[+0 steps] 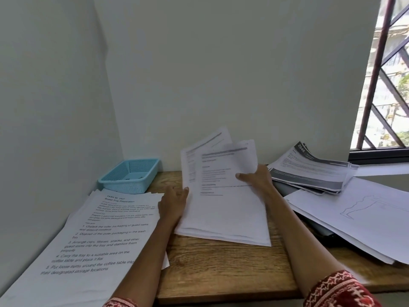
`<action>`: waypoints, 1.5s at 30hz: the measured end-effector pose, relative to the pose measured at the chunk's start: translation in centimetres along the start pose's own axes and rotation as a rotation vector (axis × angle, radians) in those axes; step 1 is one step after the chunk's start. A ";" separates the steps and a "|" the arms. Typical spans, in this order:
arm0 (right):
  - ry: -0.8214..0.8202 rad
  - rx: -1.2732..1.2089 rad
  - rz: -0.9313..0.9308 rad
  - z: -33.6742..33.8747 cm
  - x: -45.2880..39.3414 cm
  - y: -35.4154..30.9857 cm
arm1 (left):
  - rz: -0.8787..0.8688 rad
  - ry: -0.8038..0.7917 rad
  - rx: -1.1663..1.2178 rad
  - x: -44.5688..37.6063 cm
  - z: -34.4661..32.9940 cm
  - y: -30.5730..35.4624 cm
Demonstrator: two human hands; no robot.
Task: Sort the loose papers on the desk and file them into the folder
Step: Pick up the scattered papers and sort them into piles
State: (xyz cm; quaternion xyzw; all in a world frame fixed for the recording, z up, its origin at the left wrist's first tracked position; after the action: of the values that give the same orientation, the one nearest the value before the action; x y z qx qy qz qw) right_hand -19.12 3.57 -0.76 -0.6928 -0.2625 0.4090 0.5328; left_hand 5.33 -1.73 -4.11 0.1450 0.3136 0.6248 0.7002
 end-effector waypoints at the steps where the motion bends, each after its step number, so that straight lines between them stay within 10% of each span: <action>1: -0.055 -0.188 0.007 -0.3 0.0 0.2 | -0.010 -0.027 0.060 -0.1 -0.2 -0.2; 9: -0.242 -0.474 -0.049 -1.7 0.8 0.4 | -0.130 -0.019 0.783 0.2 1.4 0.4; 22: 0.014 -0.234 0.355 -0.6 0.2 -11.6 | -0.433 0.183 0.625 -1.6 9.9 9.0; 45: 0.052 -0.041 0.343 -0.6 3.1 -11.2 | -0.362 0.230 0.650 1.2 10.5 8.5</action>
State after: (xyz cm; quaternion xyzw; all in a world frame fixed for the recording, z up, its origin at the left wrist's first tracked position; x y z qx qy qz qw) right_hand -16.13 8.99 9.07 -0.7484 -0.1349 0.4706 0.4476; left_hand 5.19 2.93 8.68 0.2307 0.5921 0.3715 0.6769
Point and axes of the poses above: each hand's wrist, its own x-axis away from the middle knuckle, its own z-axis out of the back of the hand, y = z × x, the point moved 2 cm from there along -x, towards the middle knuckle, and after that the axes turned 14 degrees about -x, right-handed, at the moved point
